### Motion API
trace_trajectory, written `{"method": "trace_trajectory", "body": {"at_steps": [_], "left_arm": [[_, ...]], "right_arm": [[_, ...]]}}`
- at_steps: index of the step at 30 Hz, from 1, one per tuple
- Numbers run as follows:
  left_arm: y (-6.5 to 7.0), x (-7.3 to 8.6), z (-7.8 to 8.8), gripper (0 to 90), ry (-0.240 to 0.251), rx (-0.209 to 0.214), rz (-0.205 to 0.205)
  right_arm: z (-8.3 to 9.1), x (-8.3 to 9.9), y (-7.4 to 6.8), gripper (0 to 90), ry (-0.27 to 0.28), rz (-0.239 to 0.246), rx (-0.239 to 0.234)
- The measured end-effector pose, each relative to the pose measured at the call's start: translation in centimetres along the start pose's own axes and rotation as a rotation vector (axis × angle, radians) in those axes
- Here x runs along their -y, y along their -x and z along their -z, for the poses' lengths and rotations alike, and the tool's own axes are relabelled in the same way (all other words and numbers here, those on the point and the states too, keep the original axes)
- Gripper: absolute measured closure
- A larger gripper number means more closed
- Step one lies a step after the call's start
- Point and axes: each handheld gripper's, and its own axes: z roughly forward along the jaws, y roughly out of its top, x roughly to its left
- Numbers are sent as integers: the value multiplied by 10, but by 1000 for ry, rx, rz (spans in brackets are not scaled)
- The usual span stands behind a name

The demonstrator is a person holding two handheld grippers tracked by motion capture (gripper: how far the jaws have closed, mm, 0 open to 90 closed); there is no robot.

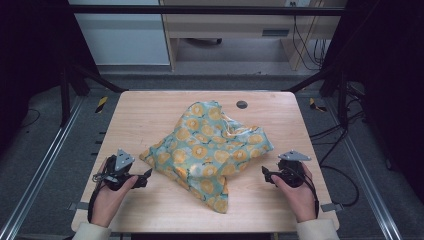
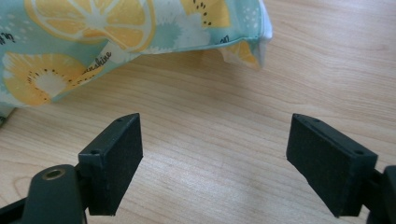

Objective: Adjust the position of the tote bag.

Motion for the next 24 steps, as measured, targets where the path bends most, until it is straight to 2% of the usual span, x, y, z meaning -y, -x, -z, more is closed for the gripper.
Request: {"method": "trace_trajectory", "body": {"at_steps": [4,10,14,19,20,21,24], "left_arm": [[-2,0,2,59,14,-5,11],[-2,0,4,64,26,-4,26],[-1,0,5,65,28,-8,15],[-3,1,3,66,18,-5,20],[-3,1,3,66,18,-5,20],[-3,1,3,66,14,-3,19],[0,1,3,67,16,-1,4]], "right_arm": [[2,-4,1,202,11,-20,-26],[8,-20,-5,225,43,9,-44],[7,-44,-10,256,60,45,-59],[-3,-82,-5,268,62,45,-58],[-3,-82,-5,268,62,45,-58],[-12,-97,-1,260,50,42,-65],[-29,-115,4,237,30,32,-40]]}}
